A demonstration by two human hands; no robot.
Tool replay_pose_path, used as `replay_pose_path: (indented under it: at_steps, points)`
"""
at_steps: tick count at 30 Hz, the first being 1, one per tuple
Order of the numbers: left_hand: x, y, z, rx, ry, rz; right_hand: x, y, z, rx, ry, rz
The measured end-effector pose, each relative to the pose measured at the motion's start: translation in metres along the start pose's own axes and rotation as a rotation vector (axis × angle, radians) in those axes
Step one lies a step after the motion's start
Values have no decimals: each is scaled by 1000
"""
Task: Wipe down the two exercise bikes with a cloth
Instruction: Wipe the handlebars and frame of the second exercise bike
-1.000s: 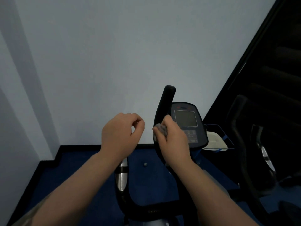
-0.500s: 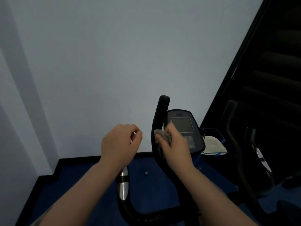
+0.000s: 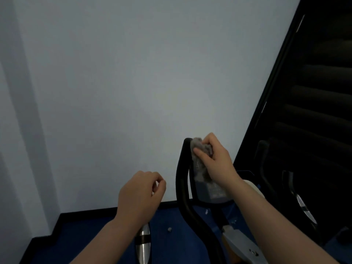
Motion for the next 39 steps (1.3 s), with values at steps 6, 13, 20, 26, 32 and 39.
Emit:
replay_pose_path:
  at_steps: [6,13,20,26,32,39]
  points:
    - [-1,2,0,-2,7,42,-23,15,-20,-118,-48,176]
    - [-1,2,-3,6,25,39,23,42,11,-320,129,327]
    - [-1,4,0,20,11,55,35,59,10,-167,166,305]
    - [-1,6,3,0,-13,80,10,22,1,-108,146,263]
    - [-1,7,3,1,-29,88,32,39,6,54,181,174]
    - [-2,5,1,19,-29,66,-7,30,-31,464,-216,188]
Point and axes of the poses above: each hand's wrist, its own x-axis away from the middle knuckle, its own y-axis out of the palm, z = x × y, the point moved 1 cm from there along -x, towards the middle knuckle, and after that the axes turned 9 degrees about -z, right-handed, at the moved point
